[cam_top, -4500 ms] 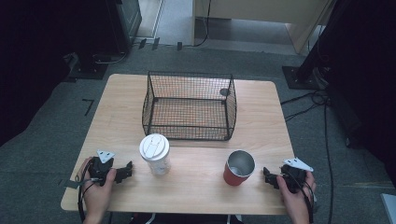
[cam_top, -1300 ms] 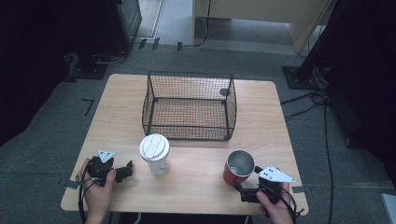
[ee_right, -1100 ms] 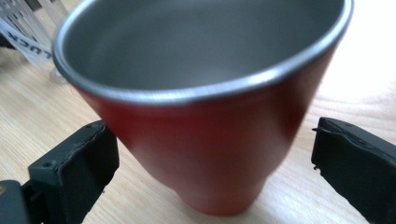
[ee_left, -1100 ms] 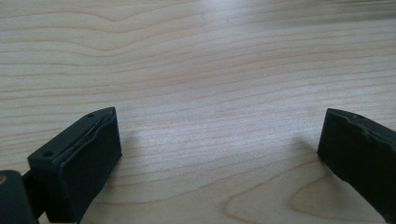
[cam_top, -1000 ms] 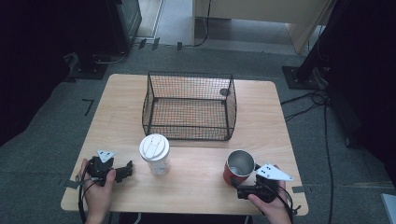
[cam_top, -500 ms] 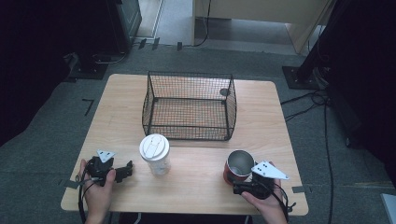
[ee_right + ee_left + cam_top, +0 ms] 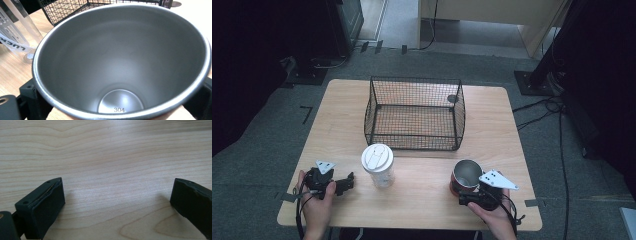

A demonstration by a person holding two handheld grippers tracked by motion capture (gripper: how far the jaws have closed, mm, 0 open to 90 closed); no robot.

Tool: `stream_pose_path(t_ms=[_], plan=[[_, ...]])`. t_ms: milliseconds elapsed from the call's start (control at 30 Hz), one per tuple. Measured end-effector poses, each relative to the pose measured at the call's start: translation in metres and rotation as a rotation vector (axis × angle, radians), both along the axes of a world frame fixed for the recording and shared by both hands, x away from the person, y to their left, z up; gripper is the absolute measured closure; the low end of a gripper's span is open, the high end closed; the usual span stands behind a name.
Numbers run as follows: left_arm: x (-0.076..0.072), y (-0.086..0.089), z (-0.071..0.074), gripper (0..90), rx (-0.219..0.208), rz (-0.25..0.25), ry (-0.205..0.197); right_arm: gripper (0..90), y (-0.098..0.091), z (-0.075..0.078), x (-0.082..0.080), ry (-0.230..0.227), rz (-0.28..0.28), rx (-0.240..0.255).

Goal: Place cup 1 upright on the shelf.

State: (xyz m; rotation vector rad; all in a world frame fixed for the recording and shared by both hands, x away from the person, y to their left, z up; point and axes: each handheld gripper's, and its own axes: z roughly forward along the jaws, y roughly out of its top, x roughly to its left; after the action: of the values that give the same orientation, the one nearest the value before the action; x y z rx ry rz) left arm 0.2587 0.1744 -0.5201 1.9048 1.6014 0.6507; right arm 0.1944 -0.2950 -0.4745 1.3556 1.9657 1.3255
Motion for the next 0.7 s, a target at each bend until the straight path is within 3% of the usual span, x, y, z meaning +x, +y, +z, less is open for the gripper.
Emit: stream_pose_path(t_ms=[233,400,700], plan=[[0.0,0.0,0.0,0.2,0.001,-0.001,0.001,0.0,0.0018,0.0018,0.0023,0.014,-0.013,0.015],[0.0,0.0,0.0,0.2,0.0,0.0,0.0,0.0,0.0069,0.0056,0.0051,0.013,-0.041,-0.007],[0.0,0.0,0.0,0.2,0.0,0.0,0.0,4.6,0.0087,0.0034,0.0046,-0.006,-0.039,-0.037]])
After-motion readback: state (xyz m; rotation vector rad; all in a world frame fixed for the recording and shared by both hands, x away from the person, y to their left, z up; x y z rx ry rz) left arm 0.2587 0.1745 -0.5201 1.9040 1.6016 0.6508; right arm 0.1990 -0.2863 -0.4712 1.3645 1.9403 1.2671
